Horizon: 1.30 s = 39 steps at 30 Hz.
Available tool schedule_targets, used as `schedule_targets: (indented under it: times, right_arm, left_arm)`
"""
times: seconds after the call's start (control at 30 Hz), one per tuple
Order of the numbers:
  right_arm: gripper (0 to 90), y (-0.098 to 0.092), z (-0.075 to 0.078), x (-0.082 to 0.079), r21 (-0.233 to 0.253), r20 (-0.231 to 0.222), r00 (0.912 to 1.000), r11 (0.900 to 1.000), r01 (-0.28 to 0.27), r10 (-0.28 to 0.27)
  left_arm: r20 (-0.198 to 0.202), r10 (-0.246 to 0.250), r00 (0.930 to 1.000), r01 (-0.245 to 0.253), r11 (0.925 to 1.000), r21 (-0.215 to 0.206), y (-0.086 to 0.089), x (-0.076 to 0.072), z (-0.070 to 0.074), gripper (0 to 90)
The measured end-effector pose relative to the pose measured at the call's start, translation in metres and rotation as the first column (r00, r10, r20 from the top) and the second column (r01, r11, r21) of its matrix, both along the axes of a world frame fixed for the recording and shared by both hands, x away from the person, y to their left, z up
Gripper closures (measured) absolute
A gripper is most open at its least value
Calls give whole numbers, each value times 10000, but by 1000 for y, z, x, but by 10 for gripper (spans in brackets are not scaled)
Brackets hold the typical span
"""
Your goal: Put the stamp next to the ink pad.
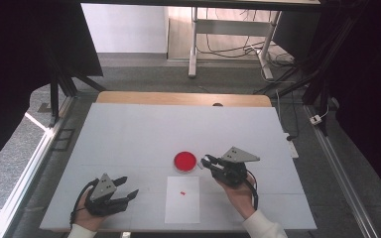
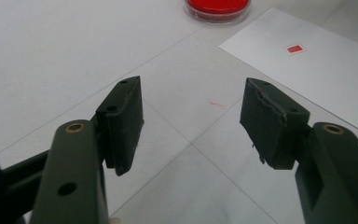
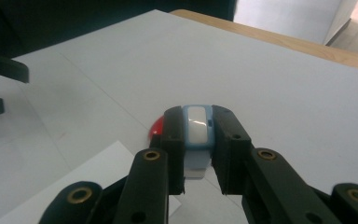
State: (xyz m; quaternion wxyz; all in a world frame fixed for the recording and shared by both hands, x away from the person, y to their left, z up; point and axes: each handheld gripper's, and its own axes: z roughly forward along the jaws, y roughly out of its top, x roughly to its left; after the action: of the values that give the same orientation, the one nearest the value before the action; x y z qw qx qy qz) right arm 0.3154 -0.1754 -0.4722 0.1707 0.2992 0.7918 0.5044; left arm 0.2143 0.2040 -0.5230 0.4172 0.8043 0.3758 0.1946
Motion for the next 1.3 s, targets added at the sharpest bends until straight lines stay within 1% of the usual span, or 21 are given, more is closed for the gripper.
schedule_targets:
  times: [0.17,0.27,0.3,0.37,0.43,0.47,0.5,0.57,0.67,0.87,0.9,1.0,1.1,1.17,1.3]
  right_arm:
    - [749,0,-4,10,-279,-18,9995,9991,306,-307]
    - [749,1,-5,14,-602,22,9991,9973,422,-422]
    - [749,1,-6,16,-625,46,9990,9970,452,-450]
    - [748,1,-7,19,-676,-46,9988,9965,486,-490]
    - [748,2,-8,22,-772,-115,9987,9958,492,-502]
    - [748,2,-9,24,-703,-148,9986,9963,495,-506]
    - [748,3,-9,25,-820,-190,9986,9955,483,-500]
    - [748,4,-10,28,-875,-256,9986,9952,433,-457]
    - [748,8,-13,31,-1020,-232,9987,9939,420,-446]
    - [747,14,-18,41,-1554,-484,9983,9875,254,-333]
    - [747,15,-18,43,-1558,-475,9983,9874,271,-349]
    - [747,17,-20,48,-1846,-432,9982,9823,332,-419]
    - [747,18,-23,53,-1962,-537,9971,9796,432,-547]
    - [747,19,-25,55,-2033,-527,9974,9784,376,-493]
    - [747,18,-28,59,-2115,-682,9959,9764,446,-603]
  left_arm:
    - [-24,-20,10000,20,10000,42,0,1,-1,393]
    - [-18,-19,10000,19,10000,56,-1,1,-1,392]
    - [-10,-14,10000,14,10000,52,-1,1,-1,391]
    - [-9,-9,10000,9,10000,56,-1,1,-1,392]
    - [-2,-8,10000,8,10000,65,-1,1,-1,392]
    - [-7,-23,10000,23,10000,72,-1,1,-1,392]
    - [-3,-9,10000,9,10000,79,-1,1,-1,391]
    - [-13,-5,10000,6,10000,68,-1,1,-1,392]
    - [-16,-5,10000,5,10000,62,-1,1,-1,392]
    - [-48,-51,10000,51,10000,74,-2,1,0,391]
    - [-62,-51,10000,51,9999,88,-3,1,-1,390]
    - [-74,-38,10000,39,9999,110,-3,2,-1,389]
    - [-119,3,9999,-2,10000,98,-3,2,-1,386]
    - [-129,4,9999,-3,10000,93,-3,2,-1,383]
    - [-155,-16,9999,18,9999,101,-4,2,-1,382]
